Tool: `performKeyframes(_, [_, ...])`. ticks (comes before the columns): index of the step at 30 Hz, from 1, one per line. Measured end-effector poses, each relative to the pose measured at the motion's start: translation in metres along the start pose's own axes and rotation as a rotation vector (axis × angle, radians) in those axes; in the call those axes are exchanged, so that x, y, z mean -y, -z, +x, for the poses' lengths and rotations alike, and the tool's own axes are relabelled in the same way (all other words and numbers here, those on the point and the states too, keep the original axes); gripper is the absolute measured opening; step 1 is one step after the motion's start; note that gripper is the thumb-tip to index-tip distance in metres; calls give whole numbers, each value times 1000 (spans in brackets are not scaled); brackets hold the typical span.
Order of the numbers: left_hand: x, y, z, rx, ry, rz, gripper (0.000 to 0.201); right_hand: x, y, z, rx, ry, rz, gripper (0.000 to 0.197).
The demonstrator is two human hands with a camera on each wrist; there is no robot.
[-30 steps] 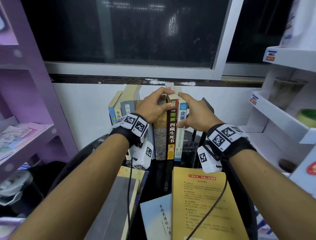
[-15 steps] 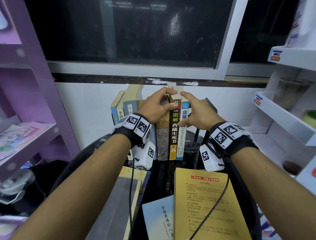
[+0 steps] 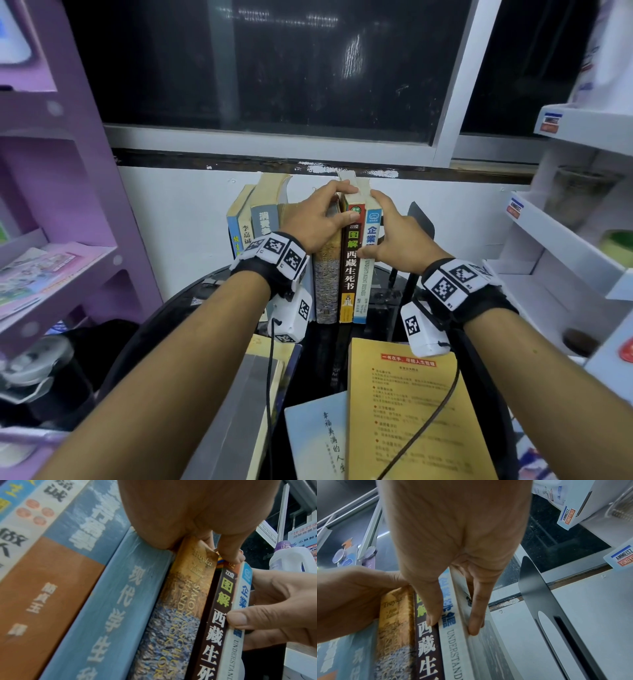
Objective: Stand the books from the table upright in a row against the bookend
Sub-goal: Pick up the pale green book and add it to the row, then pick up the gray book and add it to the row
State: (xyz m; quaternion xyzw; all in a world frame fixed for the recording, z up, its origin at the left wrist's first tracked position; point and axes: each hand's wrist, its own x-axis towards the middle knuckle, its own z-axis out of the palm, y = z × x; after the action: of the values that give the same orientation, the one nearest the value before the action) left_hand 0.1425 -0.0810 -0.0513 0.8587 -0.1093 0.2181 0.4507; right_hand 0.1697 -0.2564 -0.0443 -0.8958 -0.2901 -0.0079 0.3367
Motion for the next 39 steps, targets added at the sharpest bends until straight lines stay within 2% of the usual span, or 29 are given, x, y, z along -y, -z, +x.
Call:
performKeyframes(13, [-18, 3, -21, 32, 2, 84, 44, 10, 13, -24, 28, -18, -24, 93])
performKeyframes(18, [-29, 13, -42, -18, -12, 168, 42, 21, 21, -43, 28, -19, -77, 86])
performKeyframes(24, [-33, 28, -75, -51, -61, 256, 41, 34, 21, -66, -70, 18, -166, 67])
performKeyframes(27, [-35, 35, -97, -6, -54, 286, 40, 40, 12, -74, -114, 5, -204, 61])
performKeyframes(33, [-17, 54, -138, 158, 125, 405, 42, 56, -17, -82, -47, 23, -258, 55])
performKeyframes(35, [-12, 64, -151, 192, 187, 442, 42, 63, -30, -84, 20, 29, -262, 55])
performKeyframes(39, [0, 81, -176, 199, 331, 456, 43, 78, -59, -89, 190, 19, -240, 68])
